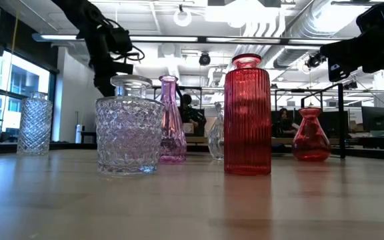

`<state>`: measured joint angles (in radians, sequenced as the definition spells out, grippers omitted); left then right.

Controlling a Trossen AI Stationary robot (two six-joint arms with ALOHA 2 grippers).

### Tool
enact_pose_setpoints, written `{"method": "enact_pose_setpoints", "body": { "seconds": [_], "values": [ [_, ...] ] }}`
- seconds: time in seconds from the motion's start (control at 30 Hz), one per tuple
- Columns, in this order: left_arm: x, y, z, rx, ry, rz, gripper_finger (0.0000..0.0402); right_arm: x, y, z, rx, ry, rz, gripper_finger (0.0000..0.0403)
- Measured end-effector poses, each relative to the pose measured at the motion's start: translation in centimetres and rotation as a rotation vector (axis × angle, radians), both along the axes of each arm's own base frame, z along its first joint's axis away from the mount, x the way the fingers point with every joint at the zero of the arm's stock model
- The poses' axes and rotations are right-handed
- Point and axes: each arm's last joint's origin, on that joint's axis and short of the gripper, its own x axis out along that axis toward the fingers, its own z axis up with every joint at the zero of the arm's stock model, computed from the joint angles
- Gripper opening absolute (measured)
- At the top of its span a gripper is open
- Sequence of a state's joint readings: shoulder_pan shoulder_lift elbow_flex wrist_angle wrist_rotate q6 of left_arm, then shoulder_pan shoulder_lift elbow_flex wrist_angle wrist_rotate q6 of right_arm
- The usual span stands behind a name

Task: Sort vases onto shelf
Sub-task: Put the violet vase on the shelf

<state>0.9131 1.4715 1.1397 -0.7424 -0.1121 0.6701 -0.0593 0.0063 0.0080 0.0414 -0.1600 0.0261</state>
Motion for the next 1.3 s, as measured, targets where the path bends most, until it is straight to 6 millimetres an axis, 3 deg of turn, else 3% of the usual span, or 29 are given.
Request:
{"method": "enact_pose_setpoints", "body": {
  "seconds": [0.33,0.7,0.83,1.3],
  "values": [
    [-0.4,0.5,0.1,0.014,-0.011,-0.023,0.0014,0.0,0.0,0.0,0.0,0.0,0.0,0.0],
    [-0.8,0.4,0.0,-0.042,-0.033,0.006,0.0142,0.0,0.0,0.0,0.0,0.0,0.0,0.0],
    [-1.0,0.2,-0.1,-0.06,-0.008,-0.003,0.0171,0.0,0.0,0.0,0.0,0.0,0.0,0.0],
    [-0.9,0.2,-0.1,-0.082,-0.043,0.0,0.0175,0.0,0.0,0.0,0.0,0.0,0.0,0.0]
  ]
}}
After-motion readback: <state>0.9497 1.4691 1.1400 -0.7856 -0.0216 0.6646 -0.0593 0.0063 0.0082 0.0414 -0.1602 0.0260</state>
